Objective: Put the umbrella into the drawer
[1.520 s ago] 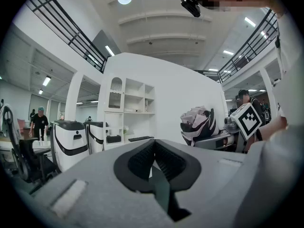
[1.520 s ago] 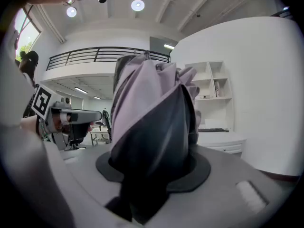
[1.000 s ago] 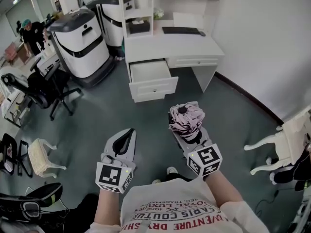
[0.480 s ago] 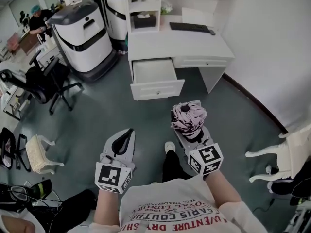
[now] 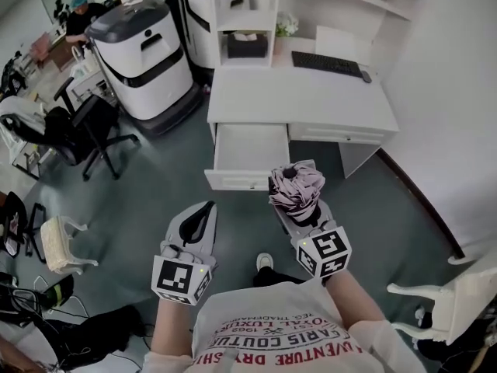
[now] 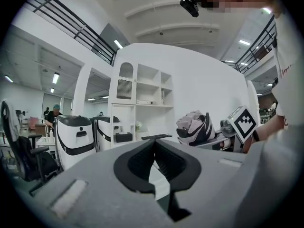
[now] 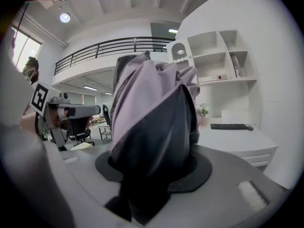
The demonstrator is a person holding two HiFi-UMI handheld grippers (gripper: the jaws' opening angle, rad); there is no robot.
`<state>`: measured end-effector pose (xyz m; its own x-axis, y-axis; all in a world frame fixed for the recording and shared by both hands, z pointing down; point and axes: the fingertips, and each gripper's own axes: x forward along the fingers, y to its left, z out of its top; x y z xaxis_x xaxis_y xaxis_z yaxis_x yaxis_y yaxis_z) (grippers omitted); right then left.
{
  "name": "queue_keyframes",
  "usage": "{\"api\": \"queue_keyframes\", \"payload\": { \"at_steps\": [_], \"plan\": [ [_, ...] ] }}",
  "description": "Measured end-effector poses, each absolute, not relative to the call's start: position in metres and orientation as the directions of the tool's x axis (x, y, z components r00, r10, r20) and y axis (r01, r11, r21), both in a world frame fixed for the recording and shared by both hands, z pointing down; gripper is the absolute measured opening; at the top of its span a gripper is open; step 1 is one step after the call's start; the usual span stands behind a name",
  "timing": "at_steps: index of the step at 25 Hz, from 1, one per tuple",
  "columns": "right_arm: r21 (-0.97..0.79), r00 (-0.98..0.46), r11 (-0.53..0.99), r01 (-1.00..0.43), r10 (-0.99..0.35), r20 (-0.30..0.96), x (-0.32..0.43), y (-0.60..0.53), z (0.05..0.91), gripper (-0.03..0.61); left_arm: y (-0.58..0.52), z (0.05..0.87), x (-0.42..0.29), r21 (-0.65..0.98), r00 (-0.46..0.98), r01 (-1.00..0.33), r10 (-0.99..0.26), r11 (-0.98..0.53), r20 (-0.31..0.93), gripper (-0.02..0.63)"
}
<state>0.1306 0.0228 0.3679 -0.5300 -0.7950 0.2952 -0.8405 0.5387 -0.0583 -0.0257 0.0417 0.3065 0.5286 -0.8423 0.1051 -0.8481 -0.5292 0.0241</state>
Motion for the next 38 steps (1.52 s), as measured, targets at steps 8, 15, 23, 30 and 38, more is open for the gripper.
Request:
{"api": "queue_keyframes", "payload": {
  "at_steps": [8, 15, 23, 30, 38],
  "plan": [
    [-0.056, -0.617, 0.641, -0.766, -0.707, 0.346, 0.143, -0.083, 0.386, 0.206, -0.054, 0.32, 0.004, 0.04, 0.472, -0.882, -0.874, -0.47, 0.114, 0.005],
    [-0.028, -0.658, 0.722, -0.692, -0.614, 0.436, 0.117, -0.156, 0.426, 0.206, -0.126, 0.347, -0.018, 0.079, 0.439, -0.898, -0.888, -0.432, 0.137, 0.005],
    [-0.033, -0.662, 0.807, -0.589, -0.459, 0.593, 0.071, -0.252, 0.497, 0.209, -0.232, 0.382, -0.05, 0.128, 0.466, -0.883, -0.873, -0.451, 0.141, 0.005],
    [-0.105, -0.603, 0.875, -0.472, -0.234, 0.762, 0.037, -0.283, 0.627, 0.209, -0.282, 0.464, -0.07, 0.162, 0.519, -0.854, -0.831, -0.494, 0.2, 0.005],
    [-0.218, -0.472, 0.875, -0.432, -0.013, 0.882, 0.041, -0.286, 0.767, 0.209, -0.313, 0.553, -0.072, 0.212, 0.545, -0.838, -0.794, -0.504, 0.268, 0.005]
  ]
}}
